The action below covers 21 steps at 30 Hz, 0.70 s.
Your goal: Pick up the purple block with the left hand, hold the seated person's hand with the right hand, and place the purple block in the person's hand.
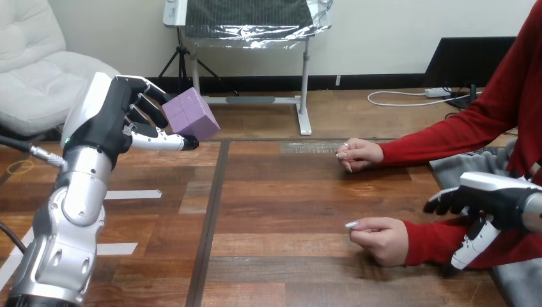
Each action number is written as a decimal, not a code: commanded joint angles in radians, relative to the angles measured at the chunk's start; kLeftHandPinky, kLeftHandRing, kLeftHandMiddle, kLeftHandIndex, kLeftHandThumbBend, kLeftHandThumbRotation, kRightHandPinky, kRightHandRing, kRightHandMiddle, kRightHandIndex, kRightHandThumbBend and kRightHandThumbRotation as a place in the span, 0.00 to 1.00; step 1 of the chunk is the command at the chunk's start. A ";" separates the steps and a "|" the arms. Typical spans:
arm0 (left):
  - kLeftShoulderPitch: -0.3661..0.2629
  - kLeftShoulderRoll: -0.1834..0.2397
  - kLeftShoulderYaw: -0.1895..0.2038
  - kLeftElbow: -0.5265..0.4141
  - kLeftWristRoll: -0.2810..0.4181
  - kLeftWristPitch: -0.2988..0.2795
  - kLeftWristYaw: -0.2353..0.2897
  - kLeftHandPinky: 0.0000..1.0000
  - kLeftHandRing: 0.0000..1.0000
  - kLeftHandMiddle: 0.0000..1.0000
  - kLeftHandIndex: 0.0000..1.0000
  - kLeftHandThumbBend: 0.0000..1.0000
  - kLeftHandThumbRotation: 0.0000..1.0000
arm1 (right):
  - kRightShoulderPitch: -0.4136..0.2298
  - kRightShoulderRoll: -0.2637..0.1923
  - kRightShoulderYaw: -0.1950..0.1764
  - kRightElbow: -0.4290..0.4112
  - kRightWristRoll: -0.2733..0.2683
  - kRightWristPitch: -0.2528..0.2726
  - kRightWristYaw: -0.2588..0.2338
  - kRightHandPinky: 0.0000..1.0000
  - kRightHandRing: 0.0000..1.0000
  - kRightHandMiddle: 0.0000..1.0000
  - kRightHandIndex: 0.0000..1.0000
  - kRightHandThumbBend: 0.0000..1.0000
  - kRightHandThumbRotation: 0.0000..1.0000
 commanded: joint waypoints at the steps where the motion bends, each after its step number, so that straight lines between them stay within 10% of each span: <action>1: -0.038 0.010 0.029 -0.034 -0.003 -0.014 0.004 0.27 0.35 0.42 0.43 0.74 0.00 | -0.087 -0.003 0.022 0.012 -0.022 0.019 -0.040 0.81 0.86 0.85 0.85 1.00 0.21; 21: -0.042 0.012 0.036 -0.040 -0.008 -0.010 0.001 0.27 0.35 0.41 0.43 0.75 0.00 | -0.109 0.041 0.086 0.097 -0.045 0.021 -0.065 0.65 0.78 0.81 0.80 1.00 0.22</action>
